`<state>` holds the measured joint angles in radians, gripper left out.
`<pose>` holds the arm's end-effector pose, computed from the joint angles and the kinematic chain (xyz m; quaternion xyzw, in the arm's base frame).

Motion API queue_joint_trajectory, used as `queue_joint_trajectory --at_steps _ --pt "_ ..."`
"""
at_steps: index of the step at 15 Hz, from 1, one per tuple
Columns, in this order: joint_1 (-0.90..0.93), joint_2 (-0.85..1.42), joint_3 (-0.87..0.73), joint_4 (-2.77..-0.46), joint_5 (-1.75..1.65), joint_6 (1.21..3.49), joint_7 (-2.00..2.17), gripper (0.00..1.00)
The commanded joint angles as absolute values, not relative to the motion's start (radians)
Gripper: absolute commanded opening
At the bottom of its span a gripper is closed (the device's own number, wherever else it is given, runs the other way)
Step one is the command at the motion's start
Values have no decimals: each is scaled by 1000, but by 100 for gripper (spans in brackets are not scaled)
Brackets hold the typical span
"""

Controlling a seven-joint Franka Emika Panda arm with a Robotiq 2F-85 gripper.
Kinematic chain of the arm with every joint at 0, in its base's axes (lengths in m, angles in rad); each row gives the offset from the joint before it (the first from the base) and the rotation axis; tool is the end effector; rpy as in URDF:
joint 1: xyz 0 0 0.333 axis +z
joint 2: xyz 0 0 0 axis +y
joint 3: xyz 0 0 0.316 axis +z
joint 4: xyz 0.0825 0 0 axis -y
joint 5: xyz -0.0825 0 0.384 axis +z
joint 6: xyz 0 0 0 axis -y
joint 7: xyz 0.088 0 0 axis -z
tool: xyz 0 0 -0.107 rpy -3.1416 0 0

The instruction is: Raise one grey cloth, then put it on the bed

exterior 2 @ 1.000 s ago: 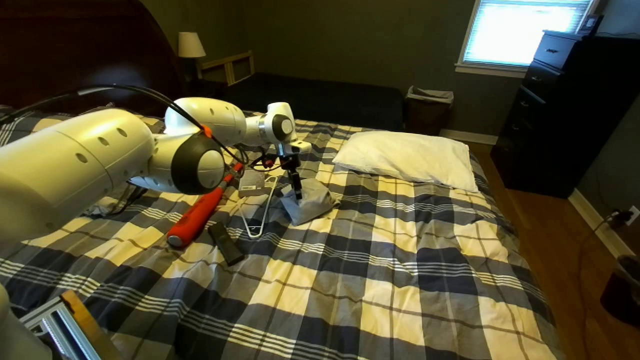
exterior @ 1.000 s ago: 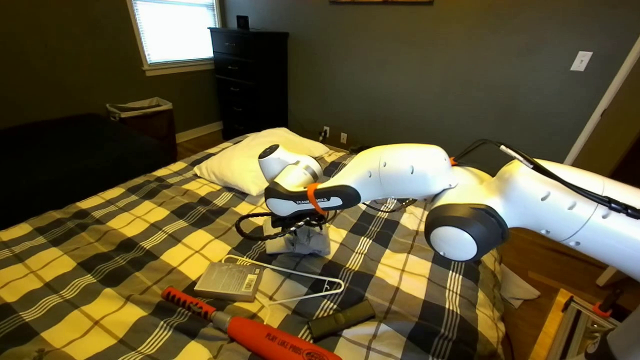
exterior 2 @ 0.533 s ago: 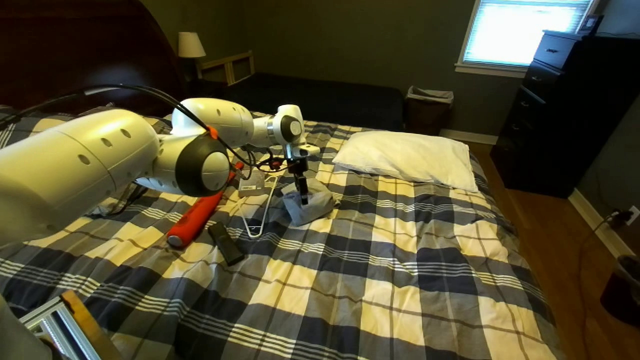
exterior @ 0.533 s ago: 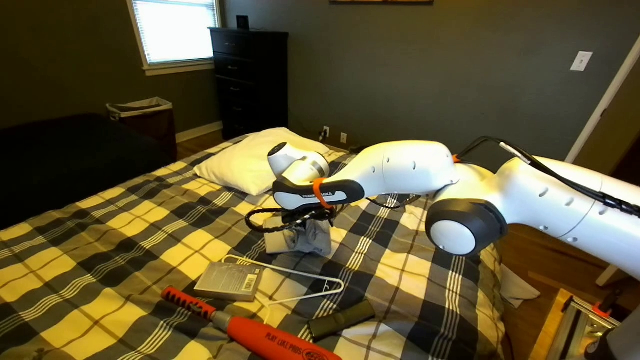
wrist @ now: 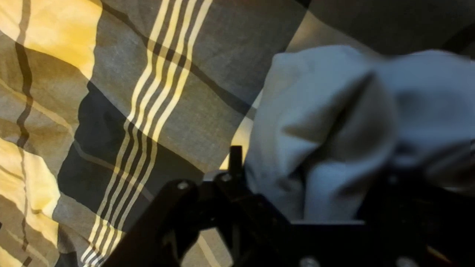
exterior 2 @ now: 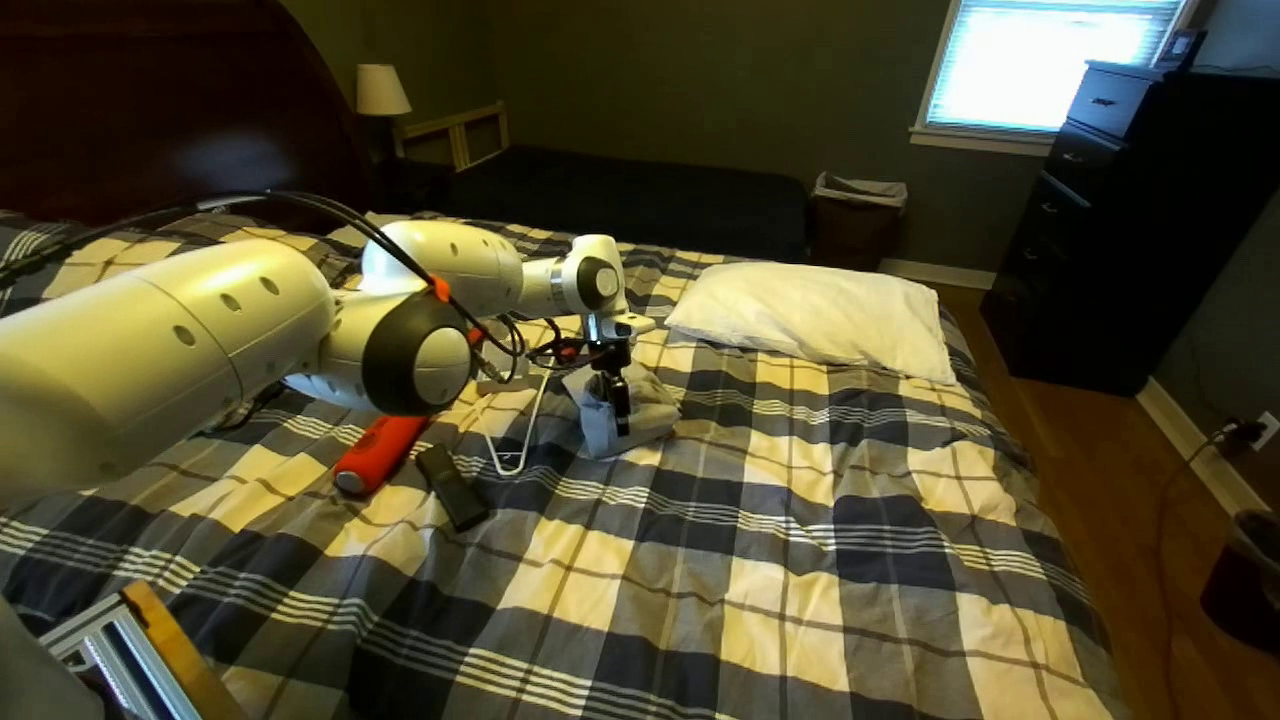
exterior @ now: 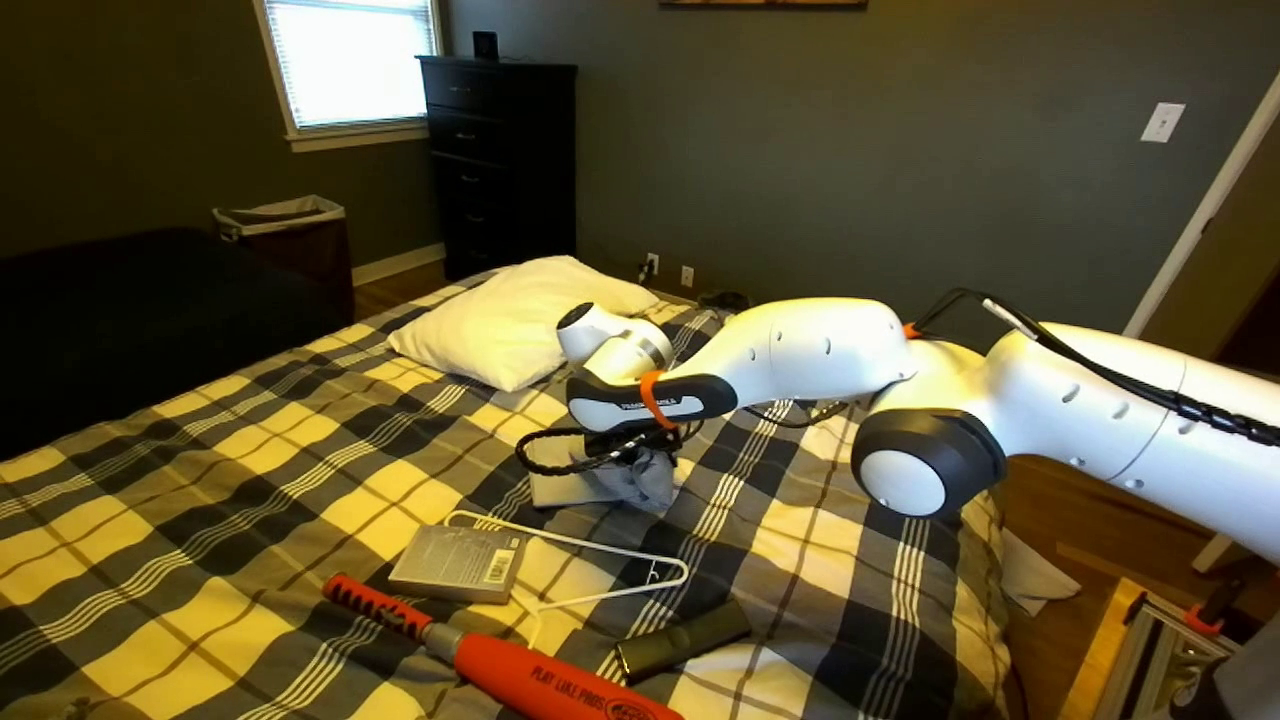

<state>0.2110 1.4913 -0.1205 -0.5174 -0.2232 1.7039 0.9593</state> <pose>0.7526 0.0993 0.0663 0.9132 -0.3397 -0.0365 0.2220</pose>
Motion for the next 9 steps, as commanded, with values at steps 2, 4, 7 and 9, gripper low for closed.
queue_joint_trajectory --at_steps 2,4,7,9 --pt "221 1489 -143 -526 -224 1748 966 29" --pt "229 1487 -144 -518 -224 1755 974 13" --pt "244 1485 -146 -506 -222 1754 981 0" --pt "265 1496 -156 -470 -230 1723 981 0"
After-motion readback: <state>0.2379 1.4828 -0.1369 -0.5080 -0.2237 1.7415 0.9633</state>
